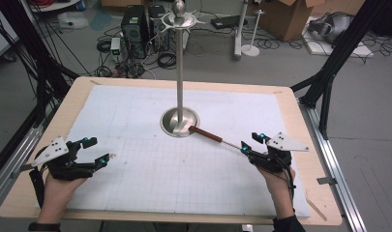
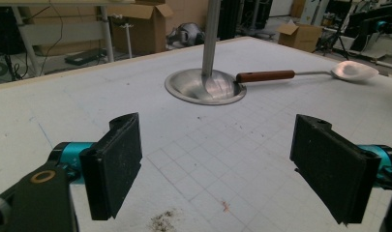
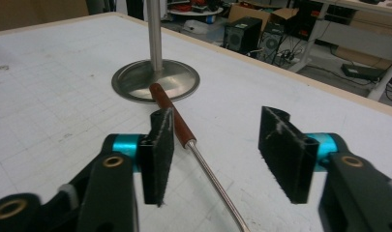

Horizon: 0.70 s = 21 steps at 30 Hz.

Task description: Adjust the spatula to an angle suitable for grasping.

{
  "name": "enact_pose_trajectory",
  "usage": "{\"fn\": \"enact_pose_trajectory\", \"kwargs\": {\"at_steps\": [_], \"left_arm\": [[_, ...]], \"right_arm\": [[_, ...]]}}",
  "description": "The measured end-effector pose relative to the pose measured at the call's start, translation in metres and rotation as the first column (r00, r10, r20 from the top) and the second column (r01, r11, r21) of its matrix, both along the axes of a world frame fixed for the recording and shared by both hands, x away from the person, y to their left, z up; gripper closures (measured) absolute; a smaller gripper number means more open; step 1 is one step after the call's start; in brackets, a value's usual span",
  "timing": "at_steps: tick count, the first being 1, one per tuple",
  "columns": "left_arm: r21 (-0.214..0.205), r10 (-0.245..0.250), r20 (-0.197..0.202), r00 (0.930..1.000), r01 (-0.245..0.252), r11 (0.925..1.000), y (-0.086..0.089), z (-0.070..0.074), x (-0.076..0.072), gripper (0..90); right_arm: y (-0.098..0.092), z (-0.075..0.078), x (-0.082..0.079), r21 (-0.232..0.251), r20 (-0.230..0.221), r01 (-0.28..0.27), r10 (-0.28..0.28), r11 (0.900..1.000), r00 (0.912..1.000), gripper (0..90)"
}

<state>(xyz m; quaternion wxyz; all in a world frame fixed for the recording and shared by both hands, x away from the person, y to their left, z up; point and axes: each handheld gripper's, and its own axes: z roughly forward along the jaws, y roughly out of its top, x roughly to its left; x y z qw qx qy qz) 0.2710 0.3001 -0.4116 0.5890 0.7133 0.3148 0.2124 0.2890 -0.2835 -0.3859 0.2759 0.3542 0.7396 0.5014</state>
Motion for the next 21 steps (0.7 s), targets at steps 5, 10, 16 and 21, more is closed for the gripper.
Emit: {"fn": "enact_pose_trajectory", "kwargs": {"at_steps": [5, 10, 16, 21], "left_arm": [[-0.001, -0.001, 0.001, 1.0000, 0.001, 1.0000, 0.000, 0.000, 0.000, 19.2], [-0.001, -0.004, -0.007, 1.0000, 0.004, 1.0000, -0.002, -0.002, 0.001, 19.2], [0.004, -0.010, -0.009, 0.9999, 0.010, 0.9999, -0.003, -0.003, 0.001, 19.2], [0.004, -0.012, -0.012, 0.9999, 0.012, 0.9999, -0.004, -0.004, 0.002, 19.2]], "right_arm": [[-0.011, -0.001, 0.000, 0.015, 0.003, -0.012, 0.012, 0.9998, 0.9999, 37.4], [-0.018, -0.003, 0.003, 0.022, -0.010, -0.020, 0.020, 0.9996, 0.9997, 31.9], [-0.023, -0.004, 0.007, 0.015, -0.026, -0.025, 0.026, 0.9996, 0.9993, 30.6], [-0.023, -0.007, 0.013, -0.007, -0.036, -0.043, 0.042, 0.9991, 0.9984, 30.8]]}}
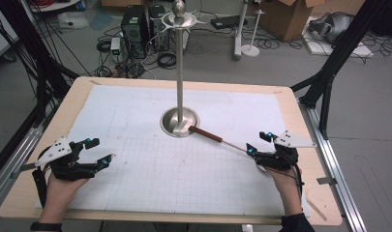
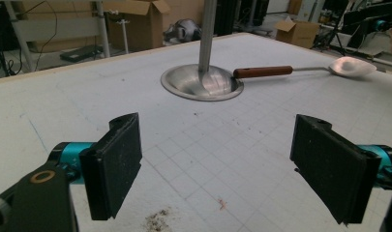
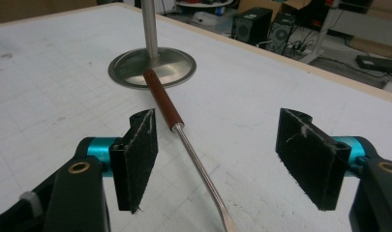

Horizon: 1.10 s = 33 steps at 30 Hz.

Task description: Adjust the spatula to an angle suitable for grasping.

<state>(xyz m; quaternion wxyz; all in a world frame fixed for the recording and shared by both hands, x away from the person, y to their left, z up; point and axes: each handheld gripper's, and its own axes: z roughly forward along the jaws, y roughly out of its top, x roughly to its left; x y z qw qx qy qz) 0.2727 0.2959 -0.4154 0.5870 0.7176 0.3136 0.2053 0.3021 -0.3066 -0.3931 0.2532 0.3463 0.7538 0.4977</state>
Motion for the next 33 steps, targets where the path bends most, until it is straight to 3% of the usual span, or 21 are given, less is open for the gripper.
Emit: {"fn": "enact_pose_trajectory", "kwargs": {"at_steps": [10, 14, 19, 24, 30, 33], "left_arm": [[0.003, -0.009, -0.003, 1.0000, 0.009, 1.0000, -0.001, -0.001, 0.001, 19.5], [0.006, -0.014, -0.005, 0.9999, 0.014, 0.9999, -0.001, -0.001, 0.001, 19.5], [0.005, -0.008, -0.003, 1.0000, 0.008, 1.0000, -0.001, -0.001, 0.001, 19.5], [0.006, -0.011, -0.005, 0.9999, 0.011, 0.9999, -0.002, -0.001, 0.001, 19.5], [0.002, -0.011, -0.007, 0.9999, 0.011, 0.9999, -0.002, -0.002, 0.002, 19.5], [0.004, -0.015, -0.005, 0.9999, 0.015, 0.9999, -0.002, -0.001, 0.002, 19.5]], "right_arm": [[0.003, -0.009, 0.015, -0.073, -0.039, -0.041, 0.038, 0.9965, 0.9985, 34.2], [0.003, -0.014, 0.020, -0.076, -0.089, -0.051, 0.044, 0.9958, 0.9950, 39.6], [0.006, -0.020, 0.025, -0.115, -0.129, -0.060, 0.045, 0.9916, 0.9906, 43.9], [0.009, -0.025, 0.030, -0.163, -0.197, -0.086, 0.053, 0.9828, 0.9790, 49.8], [0.011, -0.026, 0.037, -0.235, -0.252, -0.139, 0.078, 0.9620, 0.9645, 53.3], [0.011, -0.025, 0.040, -0.237, -0.262, -0.136, 0.072, 0.9619, 0.9624, 53.7]]}}
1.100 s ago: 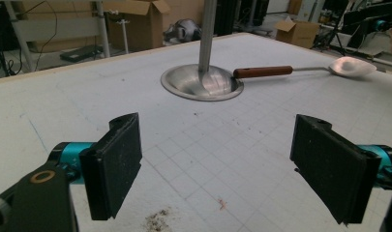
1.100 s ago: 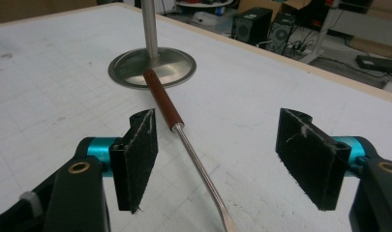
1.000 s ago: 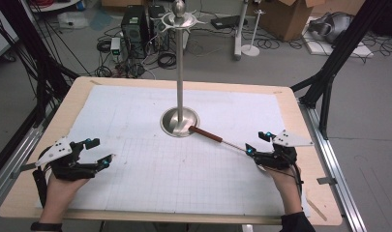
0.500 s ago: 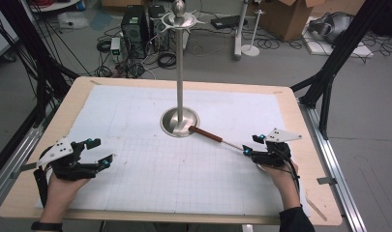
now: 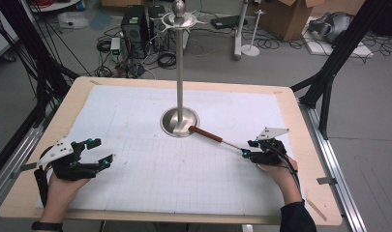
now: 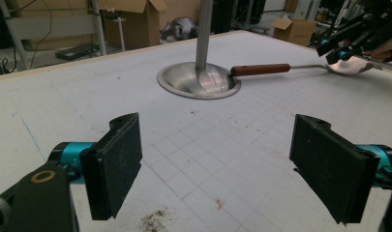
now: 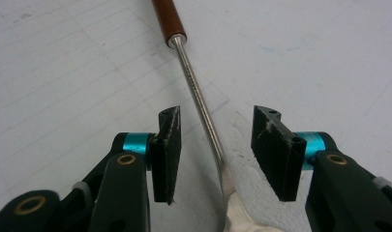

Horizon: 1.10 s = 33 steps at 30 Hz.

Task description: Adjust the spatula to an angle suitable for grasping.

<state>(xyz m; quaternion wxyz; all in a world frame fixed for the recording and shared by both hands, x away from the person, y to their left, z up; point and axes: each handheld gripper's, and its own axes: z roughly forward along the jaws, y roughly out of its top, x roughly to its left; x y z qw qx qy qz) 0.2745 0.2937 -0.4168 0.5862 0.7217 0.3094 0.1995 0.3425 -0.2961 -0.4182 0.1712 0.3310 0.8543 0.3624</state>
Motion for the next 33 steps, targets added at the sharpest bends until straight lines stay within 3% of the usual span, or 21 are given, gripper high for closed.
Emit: {"fn": "enact_pose_trajectory", "kwargs": {"at_steps": [10, 27, 33], "left_arm": [[0.004, -0.007, -0.007, 1.0000, 0.007, 1.0000, -0.001, -0.002, 0.001, 19.5], [0.004, -0.027, -0.007, 0.9996, 0.028, 0.9996, -0.004, -0.001, 0.001, 19.9], [0.014, -0.036, -0.009, 0.9993, 0.036, 0.9993, -0.007, -0.002, 0.001, 19.9]], "right_arm": [[0.006, -0.008, 0.008, -0.053, -0.062, -0.027, 0.024, 0.9982, 0.9978, 57.6], [0.011, -0.013, 0.026, -0.076, -0.154, -0.061, 0.049, 0.9952, 0.9869, 67.6], [0.014, -0.012, 0.029, -0.087, -0.175, -0.093, 0.077, 0.9918, 0.9815, 65.7]]}}
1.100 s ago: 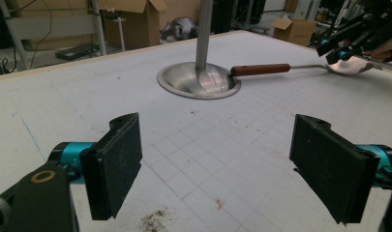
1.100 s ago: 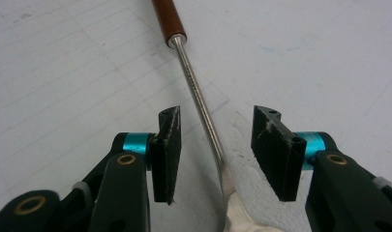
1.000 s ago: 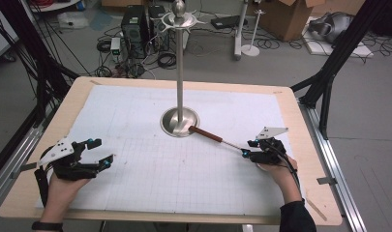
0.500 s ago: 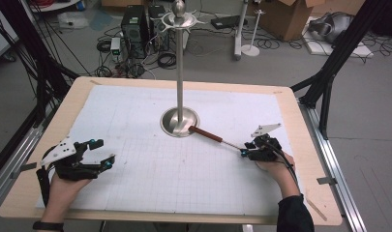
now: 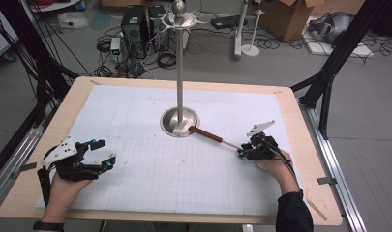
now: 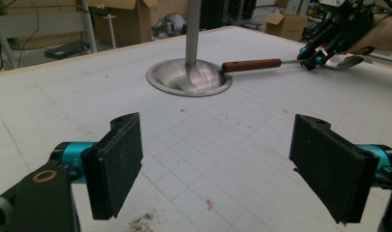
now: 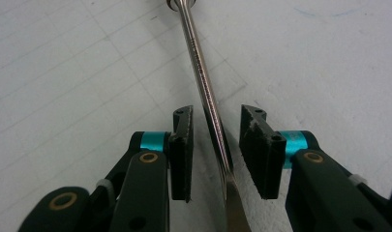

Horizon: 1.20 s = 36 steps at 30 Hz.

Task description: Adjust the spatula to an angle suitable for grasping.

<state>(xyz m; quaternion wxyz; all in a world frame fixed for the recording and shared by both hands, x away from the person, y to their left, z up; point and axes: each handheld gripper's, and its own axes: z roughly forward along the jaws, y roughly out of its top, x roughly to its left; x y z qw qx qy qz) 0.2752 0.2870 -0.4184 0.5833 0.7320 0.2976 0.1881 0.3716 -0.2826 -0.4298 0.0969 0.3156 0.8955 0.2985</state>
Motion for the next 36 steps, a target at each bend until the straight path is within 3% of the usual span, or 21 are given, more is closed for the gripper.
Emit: {"fn": "enact_pose_trajectory", "kwargs": {"at_steps": [10, 17, 26, 31, 36], "left_arm": [[-0.001, 0.003, 0.006, 1.0000, -0.003, 1.0000, -0.0020, 0.0010, -0.0015, 19.9], [0.000, -0.002, 0.007, 1.0000, 0.002, 1.0000, -0.0041, 0.0013, -0.0013, 19.9], [0.004, -0.005, 0.006, 1.0000, 0.005, 1.0000, -0.0064, 0.0015, -0.0028, 19.9], [0.005, -0.005, 0.005, 1.0000, 0.005, 1.0000, -0.0041, 0.0012, -0.0023, 19.9], [0.005, -0.002, 0.000, 1.0000, 0.002, 1.0000, -0.0036, 0.0004, -0.0019, 19.9]], "right_arm": [[0.0004, 0.0000, 0.0030, 0.005, -0.021, -0.002, 0.002, 1.0000, 0.9998, 68.0], [-0.0061, -0.0015, 0.0076, 0.054, -0.050, 0.001, 0.002, 0.9985, 0.9988, 71.3], [-0.0024, 0.0005, 0.0082, 0.019, -0.048, -0.006, 0.007, 0.9998, 0.9988, 73.3], [0.0002, 0.0014, 0.0067, 0.001, -0.034, -0.019, 0.019, 0.9998, 0.9992, 79.1], [-0.0001, 0.0011, 0.0072, 0.005, -0.034, -0.019, 0.019, 0.9998, 0.9992, 78.8]]}}
